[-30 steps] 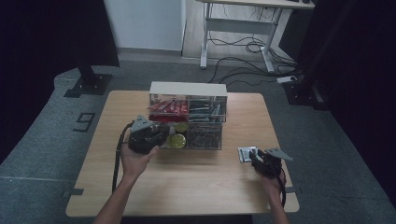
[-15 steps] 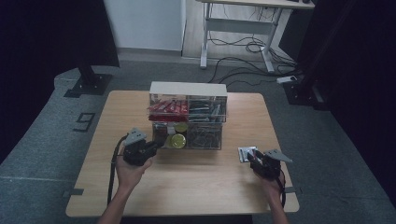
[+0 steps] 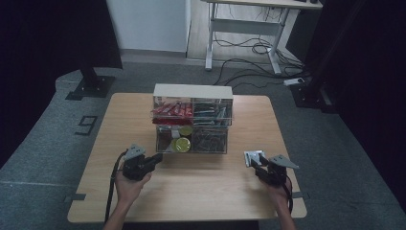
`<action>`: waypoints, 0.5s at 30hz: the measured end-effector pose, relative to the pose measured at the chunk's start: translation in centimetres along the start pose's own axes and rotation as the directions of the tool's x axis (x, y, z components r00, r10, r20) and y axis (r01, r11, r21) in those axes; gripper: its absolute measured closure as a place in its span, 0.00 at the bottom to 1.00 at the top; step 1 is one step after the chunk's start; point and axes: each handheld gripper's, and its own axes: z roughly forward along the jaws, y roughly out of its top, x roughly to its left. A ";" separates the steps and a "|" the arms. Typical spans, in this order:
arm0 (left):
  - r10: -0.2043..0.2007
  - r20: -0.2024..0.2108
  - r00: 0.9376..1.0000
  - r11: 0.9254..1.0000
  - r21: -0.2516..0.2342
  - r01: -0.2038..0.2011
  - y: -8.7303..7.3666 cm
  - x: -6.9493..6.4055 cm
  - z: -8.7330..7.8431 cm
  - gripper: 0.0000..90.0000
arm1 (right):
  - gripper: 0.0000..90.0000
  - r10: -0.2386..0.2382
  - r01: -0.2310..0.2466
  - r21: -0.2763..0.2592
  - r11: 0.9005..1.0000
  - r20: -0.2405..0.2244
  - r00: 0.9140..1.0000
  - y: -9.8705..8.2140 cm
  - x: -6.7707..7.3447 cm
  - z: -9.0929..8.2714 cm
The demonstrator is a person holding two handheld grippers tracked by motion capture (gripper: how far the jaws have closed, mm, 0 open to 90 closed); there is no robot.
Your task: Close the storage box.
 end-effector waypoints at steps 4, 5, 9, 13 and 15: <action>0.004 -0.026 1.000 1.000 0.026 -0.003 -1.3 0.5 0.4 0.98 | 0.60 -0.009 0.009 0.003 1.000 -0.014 1.000 -0.2 0.0 -0.1; 0.005 -0.034 0.999 1.000 0.030 -0.004 -1.6 0.7 0.5 0.98 | 0.60 -0.012 0.012 0.004 1.000 -0.017 1.000 -0.2 0.1 -0.1; -0.008 -0.045 0.999 0.999 0.050 0.010 -2.8 1.3 0.8 0.98 | 0.59 -0.022 0.022 0.007 1.000 -0.030 0.999 -0.4 0.2 -0.2; -0.008 -0.051 0.999 0.997 0.075 0.012 -3.7 1.7 1.2 0.95 | 0.59 -0.027 0.027 0.011 1.000 -0.035 0.999 -0.6 0.2 -0.1; 0.010 -0.069 0.998 0.996 0.088 -0.004 -3.9 1.7 1.3 0.93 | 0.59 -0.031 0.031 0.012 0.999 -0.039 0.999 -0.6 0.3 -0.1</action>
